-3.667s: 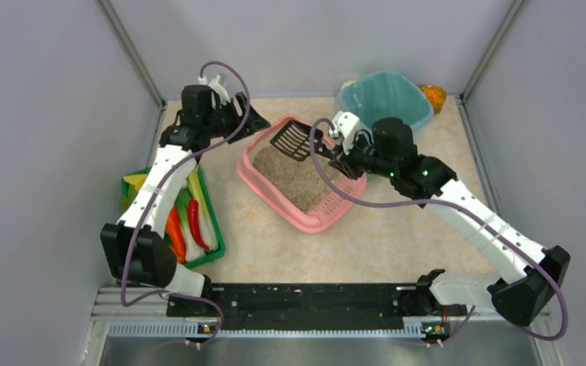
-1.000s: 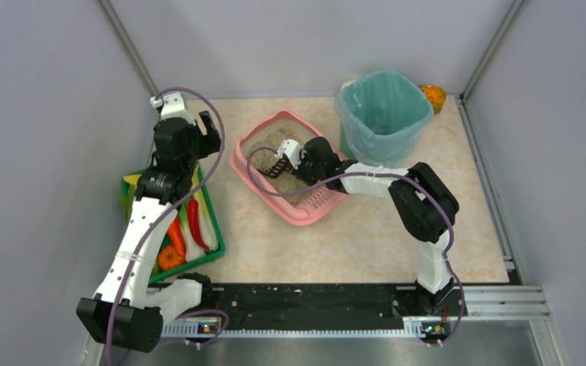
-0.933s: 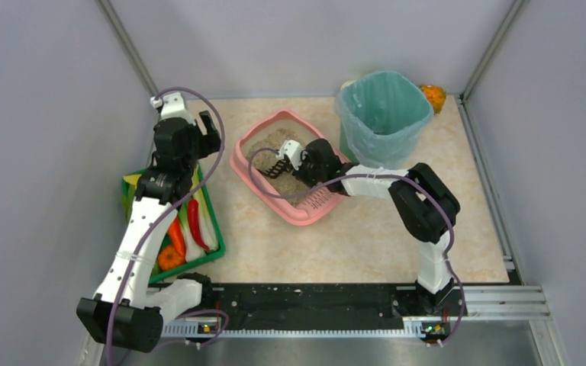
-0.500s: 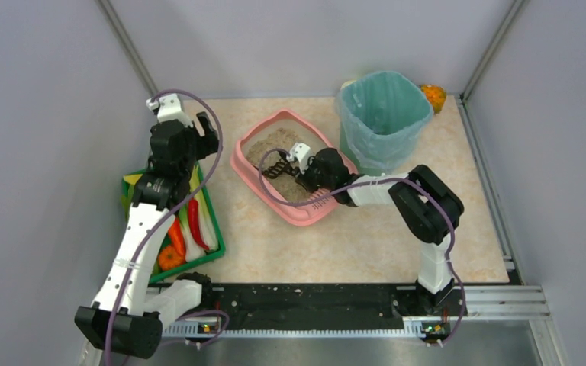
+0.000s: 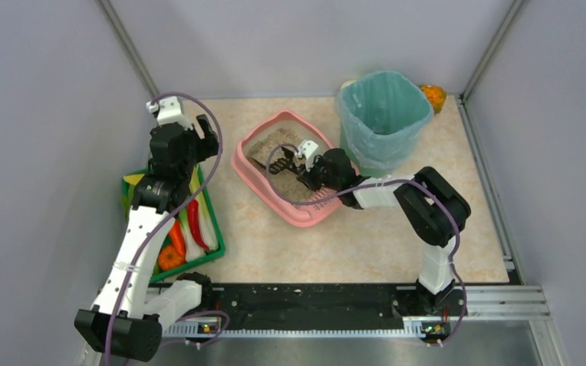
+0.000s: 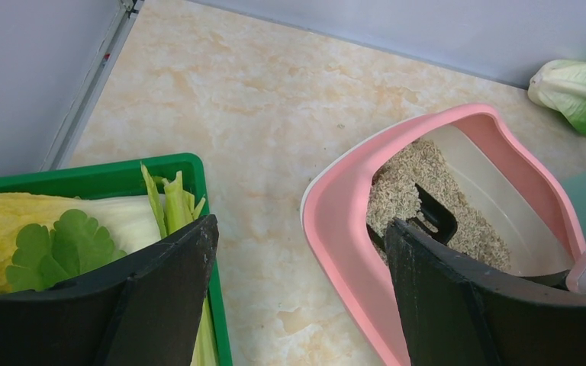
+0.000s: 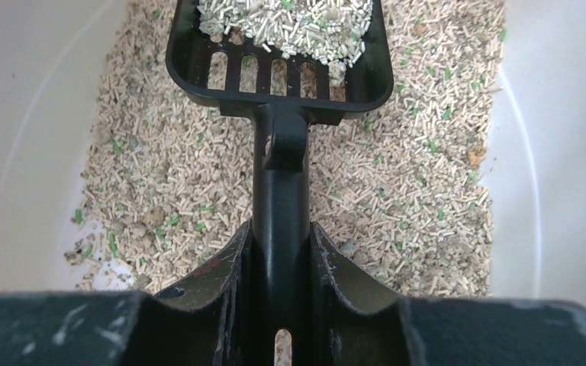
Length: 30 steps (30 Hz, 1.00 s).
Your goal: Clean the litter box
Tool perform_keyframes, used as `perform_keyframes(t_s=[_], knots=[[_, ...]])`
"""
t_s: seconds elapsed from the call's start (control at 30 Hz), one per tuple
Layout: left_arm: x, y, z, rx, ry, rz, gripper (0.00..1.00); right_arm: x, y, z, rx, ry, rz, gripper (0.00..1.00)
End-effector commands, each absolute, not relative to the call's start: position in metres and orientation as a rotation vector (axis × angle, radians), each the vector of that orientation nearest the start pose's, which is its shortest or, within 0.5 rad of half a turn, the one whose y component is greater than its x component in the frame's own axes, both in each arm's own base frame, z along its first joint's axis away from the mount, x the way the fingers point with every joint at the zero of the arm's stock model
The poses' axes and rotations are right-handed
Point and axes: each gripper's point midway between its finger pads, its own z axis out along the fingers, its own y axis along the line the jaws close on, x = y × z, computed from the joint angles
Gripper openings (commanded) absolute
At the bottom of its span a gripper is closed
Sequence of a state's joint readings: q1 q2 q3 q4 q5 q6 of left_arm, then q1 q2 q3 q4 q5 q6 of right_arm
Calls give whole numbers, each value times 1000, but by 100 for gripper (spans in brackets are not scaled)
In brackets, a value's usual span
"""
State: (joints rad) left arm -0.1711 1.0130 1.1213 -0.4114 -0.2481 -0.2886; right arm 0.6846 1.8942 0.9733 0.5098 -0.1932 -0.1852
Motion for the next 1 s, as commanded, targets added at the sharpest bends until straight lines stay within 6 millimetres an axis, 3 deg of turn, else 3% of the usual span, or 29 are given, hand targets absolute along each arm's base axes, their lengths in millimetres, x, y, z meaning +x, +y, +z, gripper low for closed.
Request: perform_keyframes(t_s=[0.0, 0.17, 0.37, 0.53, 0.7, 0.97], knots=[[341, -28, 329, -275, 1779, -105, 85, 393, 355, 142, -844, 1571, 602, 0], [338, -26, 330, -278, 1772, -102, 85, 388, 333, 142, -810, 1558, 568, 0], [339, -27, 329, -272, 1776, -106, 85, 385, 331, 141, -861, 1572, 551, 0], [343, -32, 322, -260, 1802, -121, 85, 378, 321, 128, -1008, 1666, 470, 0], [348, -37, 315, -248, 1825, -143, 85, 364, 298, 120, -1167, 1790, 357, 0], [357, -44, 314, -233, 1839, -171, 85, 345, 275, 135, -1407, 1851, 252, 0]])
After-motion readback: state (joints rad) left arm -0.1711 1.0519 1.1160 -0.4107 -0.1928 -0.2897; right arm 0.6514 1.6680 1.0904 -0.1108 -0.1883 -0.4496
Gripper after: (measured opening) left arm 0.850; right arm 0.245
